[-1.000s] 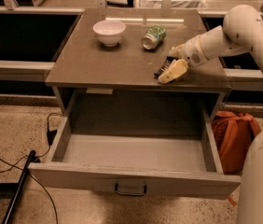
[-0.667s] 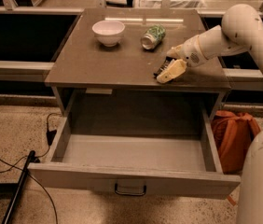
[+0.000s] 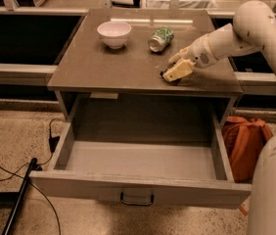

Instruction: Place rxbar chocolate into top drawer

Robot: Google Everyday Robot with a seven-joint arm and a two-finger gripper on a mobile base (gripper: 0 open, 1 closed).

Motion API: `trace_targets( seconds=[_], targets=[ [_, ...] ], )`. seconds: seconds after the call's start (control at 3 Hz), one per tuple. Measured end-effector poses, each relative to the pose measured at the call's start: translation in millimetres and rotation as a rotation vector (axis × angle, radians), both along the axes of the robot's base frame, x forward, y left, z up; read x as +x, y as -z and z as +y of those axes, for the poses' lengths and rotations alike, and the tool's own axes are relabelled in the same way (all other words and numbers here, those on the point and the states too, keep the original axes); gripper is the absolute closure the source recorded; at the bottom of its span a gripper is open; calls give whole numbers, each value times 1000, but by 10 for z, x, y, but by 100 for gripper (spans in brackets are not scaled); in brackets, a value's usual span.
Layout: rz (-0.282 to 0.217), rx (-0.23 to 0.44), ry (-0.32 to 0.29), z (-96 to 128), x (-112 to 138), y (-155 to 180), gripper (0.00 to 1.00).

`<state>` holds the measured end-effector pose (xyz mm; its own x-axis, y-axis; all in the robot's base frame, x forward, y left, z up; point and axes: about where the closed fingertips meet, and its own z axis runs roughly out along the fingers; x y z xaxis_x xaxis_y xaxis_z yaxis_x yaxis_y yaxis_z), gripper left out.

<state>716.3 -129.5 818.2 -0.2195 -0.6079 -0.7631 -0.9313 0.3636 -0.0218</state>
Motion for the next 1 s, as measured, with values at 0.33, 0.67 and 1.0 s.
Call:
trace_targets(
  seconds=[0.33,0.67,1.0],
  targets=[
    [-60,39,-11,-51,-195,-99,100],
    [-242,75,15,-155,-613,-525,100],
    [-333,91,73,-172,-1023,-625,100]
  ],
)
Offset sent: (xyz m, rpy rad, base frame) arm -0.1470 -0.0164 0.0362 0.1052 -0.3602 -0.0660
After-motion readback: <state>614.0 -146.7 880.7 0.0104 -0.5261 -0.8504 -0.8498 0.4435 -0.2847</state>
